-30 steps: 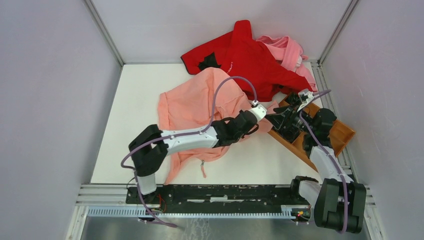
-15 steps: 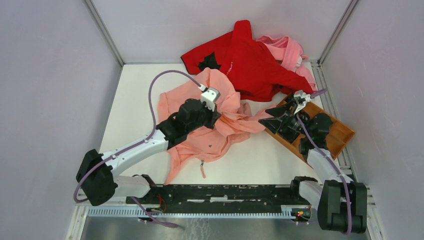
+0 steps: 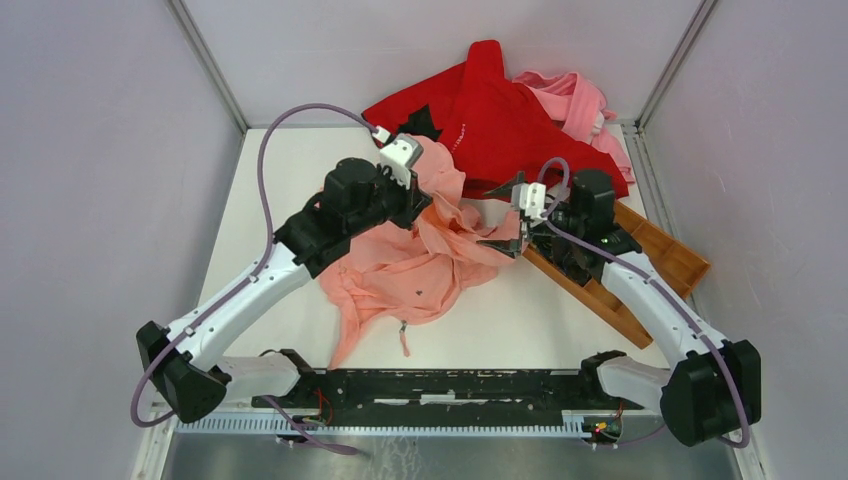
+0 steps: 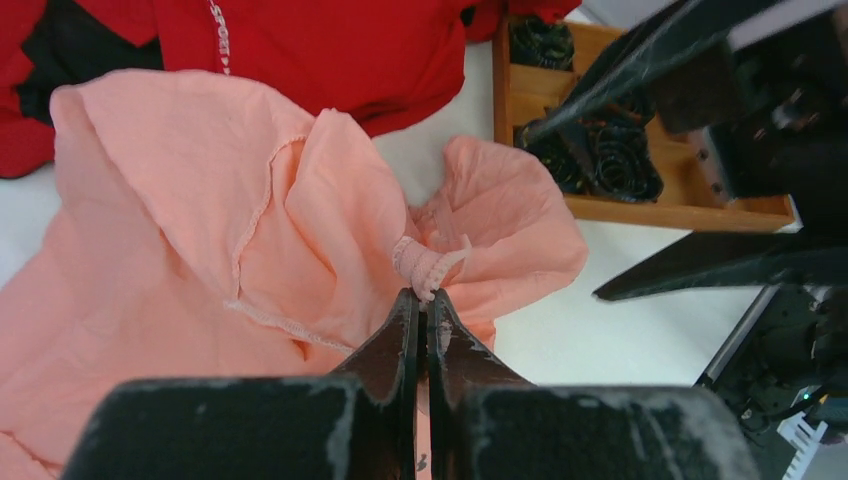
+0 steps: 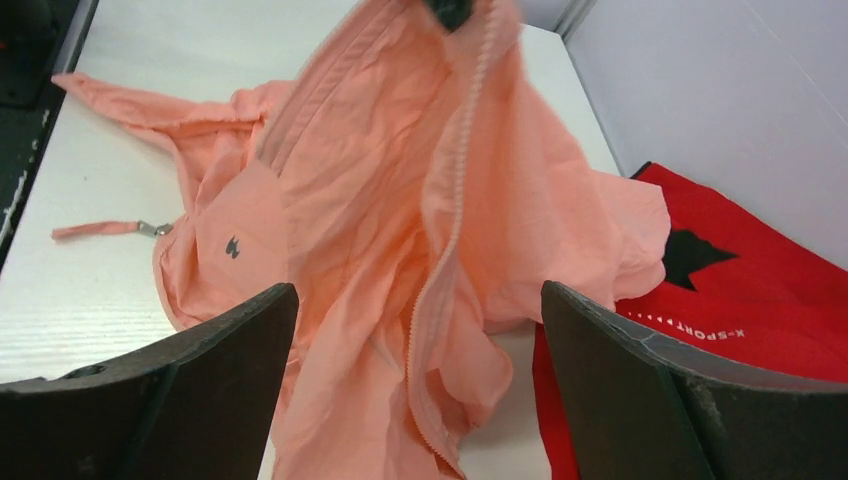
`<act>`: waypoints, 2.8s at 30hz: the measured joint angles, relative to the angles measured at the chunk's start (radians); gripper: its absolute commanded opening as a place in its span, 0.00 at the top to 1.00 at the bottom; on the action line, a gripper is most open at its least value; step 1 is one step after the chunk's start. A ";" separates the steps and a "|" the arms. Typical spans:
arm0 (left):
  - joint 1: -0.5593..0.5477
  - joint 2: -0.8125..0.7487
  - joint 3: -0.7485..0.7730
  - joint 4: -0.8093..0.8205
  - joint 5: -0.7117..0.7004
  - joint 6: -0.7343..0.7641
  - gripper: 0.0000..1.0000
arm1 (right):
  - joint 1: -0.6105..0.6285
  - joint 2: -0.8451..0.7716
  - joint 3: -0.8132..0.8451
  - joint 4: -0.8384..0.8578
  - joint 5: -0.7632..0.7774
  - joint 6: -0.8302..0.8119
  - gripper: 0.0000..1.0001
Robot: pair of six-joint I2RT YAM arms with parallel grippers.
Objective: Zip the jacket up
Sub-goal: Flatten out the jacket at the center of the board.
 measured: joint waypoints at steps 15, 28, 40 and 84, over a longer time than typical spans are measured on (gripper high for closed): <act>0.085 0.143 0.296 -0.076 0.103 -0.143 0.98 | 0.184 0.013 0.005 -0.131 0.139 -0.121 0.27; 0.121 0.156 0.309 -0.031 0.164 -0.272 0.98 | 0.273 0.093 -0.118 0.166 0.328 0.197 0.94; 0.252 0.165 0.259 0.006 0.164 -0.285 0.62 | 0.207 0.005 -0.010 0.006 0.362 0.162 1.00; 0.150 0.458 0.381 0.071 0.824 1.014 0.17 | 0.026 -0.052 0.359 -0.541 0.468 -0.140 1.00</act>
